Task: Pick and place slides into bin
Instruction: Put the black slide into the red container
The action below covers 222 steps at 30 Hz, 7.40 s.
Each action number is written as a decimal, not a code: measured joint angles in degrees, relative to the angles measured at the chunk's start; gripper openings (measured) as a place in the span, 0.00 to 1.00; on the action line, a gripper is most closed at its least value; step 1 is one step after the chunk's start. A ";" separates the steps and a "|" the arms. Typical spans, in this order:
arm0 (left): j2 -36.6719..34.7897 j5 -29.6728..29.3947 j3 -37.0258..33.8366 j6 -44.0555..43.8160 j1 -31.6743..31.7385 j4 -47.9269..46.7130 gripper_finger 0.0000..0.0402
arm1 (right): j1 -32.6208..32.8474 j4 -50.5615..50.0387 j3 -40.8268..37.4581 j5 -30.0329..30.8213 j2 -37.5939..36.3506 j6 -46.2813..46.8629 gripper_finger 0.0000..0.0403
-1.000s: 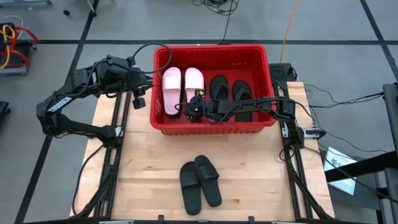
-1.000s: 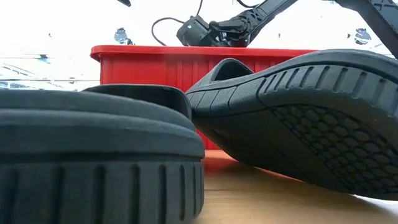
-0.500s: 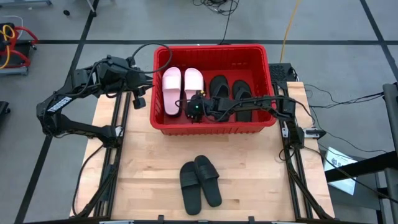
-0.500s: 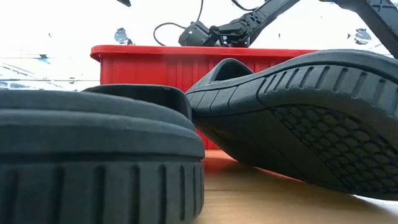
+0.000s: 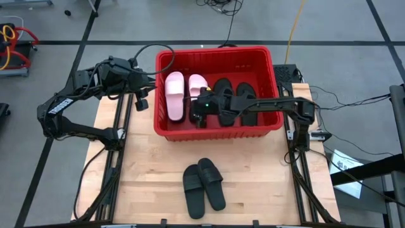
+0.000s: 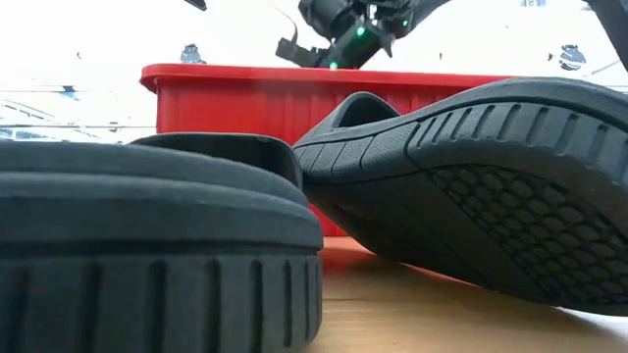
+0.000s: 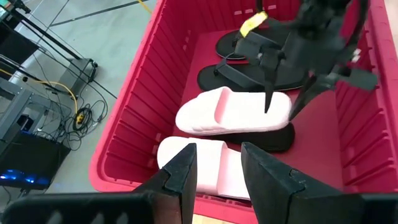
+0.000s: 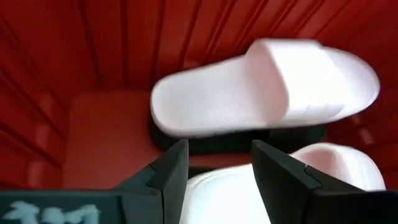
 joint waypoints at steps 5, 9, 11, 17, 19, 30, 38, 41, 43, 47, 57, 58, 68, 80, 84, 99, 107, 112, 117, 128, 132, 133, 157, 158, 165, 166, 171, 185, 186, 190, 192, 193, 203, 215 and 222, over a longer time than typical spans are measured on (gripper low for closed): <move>0.00 0.00 0.00 0.07 -0.02 0.00 0.31 | -0.35 2.13 0.00 5.34 -2.71 -2.80 0.41; -0.01 0.00 0.00 0.05 0.00 0.00 0.31 | -2.20 3.97 0.00 8.92 -2.71 -8.71 0.41; -0.01 0.00 0.00 0.05 0.00 0.00 0.31 | -3.78 3.94 0.00 8.74 -2.39 -9.06 0.41; 0.00 0.00 0.00 0.04 0.00 0.00 0.31 | -8.92 4.11 -0.11 7.23 -1.17 -9.11 0.41; 0.00 -0.02 0.00 0.04 0.00 0.00 0.31 | -10.26 5.09 0.07 5.73 -1.07 -9.03 0.41; 0.00 -0.02 0.00 -1.20 -0.02 0.00 0.31 | -6.30 -4.44 0.02 5.88 -13.71 -13.18 0.41; 0.00 2.13 0.00 -1.91 -0.02 -0.02 0.31 | 4.69 -18.41 0.02 5.79 -29.19 -7.78 0.41; 0.00 3.88 0.00 -2.93 -0.02 -0.11 0.31 | 10.39 -23.78 0.02 5.75 -32.89 -1.05 0.41; 0.00 5.05 0.00 -3.06 -0.02 -0.15 0.31 | 14.91 -27.01 0.02 5.75 -34.55 2.12 0.41; 0.00 5.90 0.00 -2.87 -0.63 -0.24 0.31 | 24.11 -32.59 0.01 3.27 -34.89 6.94 0.41; 0.00 5.97 0.00 -2.89 -5.76 -0.26 0.31 | 38.25 -34.73 -1.39 2.78 -28.94 27.91 0.41; 0.00 5.97 0.00 -2.93 -6.50 -0.26 0.31 | 39.11 -34.46 -1.97 2.77 -28.30 29.50 0.41; 0.00 5.82 0.00 -6.38 -14.97 -0.27 0.31 | 43.75 -23.44 -10.29 2.80 -22.21 35.14 0.41; 0.00 2.20 0.00 -19.36 -26.28 0.59 0.31 | 45.44 -0.62 -24.72 3.77 -20.90 23.60 0.41; 0.00 -0.96 0.00 -21.96 -29.00 0.55 0.31 | 45.44 9.89 -31.15 7.71 -20.91 18.34 0.41; 0.00 -3.34 0.00 -24.17 -31.47 0.52 0.31 | 45.42 35.84 -44.60 10.44 -18.99 11.31 0.41; 0.00 -3.61 0.00 -23.85 -31.47 0.70 0.31 | 45.42 42.79 -44.65 11.92 -12.17 5.45 0.41; 0.00 -3.59 0.00 -23.85 -31.47 0.72 0.31 | 45.40 44.87 -44.63 16.70 -9.95 2.05 0.41; 0.00 -3.58 0.00 -23.78 -31.47 0.72 0.31 | 45.40 46.32 -44.61 16.58 -7.53 1.11 0.41; 0.00 -3.56 0.00 -23.72 -31.47 0.68 0.31 | 45.36 50.58 -44.61 27.32 -3.92 -1.16 0.41; 0.00 -3.56 0.00 -23.74 -31.47 0.63 0.31 | 45.00 50.85 -44.61 31.42 -3.89 1.02 0.41; 0.00 -3.56 0.00 -23.74 -31.47 0.63 0.31 | 44.90 50.94 -44.61 31.83 -3.91 1.63 0.40; 0.02 -3.52 0.00 -24.30 -31.47 0.60 0.31 | 45.45 40.76 -39.56 31.46 -13.66 6.84 0.01; 0.02 -3.52 0.00 -24.32 -31.47 0.67 0.31 | 45.92 39.47 -39.02 31.49 -15.09 6.56 0.01; 0.02 -3.52 0.00 -25.59 -31.47 0.74 0.31 | 48.64 30.95 -35.99 33.09 -23.45 -1.46 0.00; 0.02 -3.52 0.00 -25.69 -31.47 0.74 0.31 | 48.84 30.75 -35.58 33.33 -24.48 -3.06 0.00; 0.02 -3.50 0.00 -26.23 -31.47 0.74 0.31 | 48.76 31.91 -33.25 34.82 -30.96 -11.76 0.00; 0.02 -4.86 0.00 -19.49 -31.47 0.72 0.31 | 34.28 42.27 -29.70 64.00 -42.52 -42.61 0.00; 0.02 -5.48 0.00 -18.80 -31.47 0.70 0.31 | 31.63 42.51 -29.70 64.56 -42.86 -43.26 0.00; 0.44 -8.17 0.00 -15.76 -31.45 0.70 0.31 | 19.82 40.92 -29.70 64.47 -42.95 -43.41 0.00; 0.67 -9.19 -0.01 -14.48 -31.45 0.70 0.31 | 14.34 39.46 -29.70 63.32 -42.33 -43.32 0.00; 0.92 -9.50 -0.02 -14.06 -31.43 0.72 0.31 | 11.73 38.14 -29.70 61.91 -42.00 -42.87 0.00; 4.17 -9.66 -0.02 -7.30 -28.51 0.72 0.31 | -3.86 11.91 -29.75 52.00 -37.43 -35.60 0.00; 7.54 -9.66 -0.02 -8.66 -24.18 0.90 0.31 | -10.27 2.62 -38.63 44.67 -35.93 -27.85 0.00; 7.55 -9.68 -0.02 -9.00 -22.20 3.14 0.31 | -10.95 10.40 -47.23 43.65 -35.95 -29.68 0.00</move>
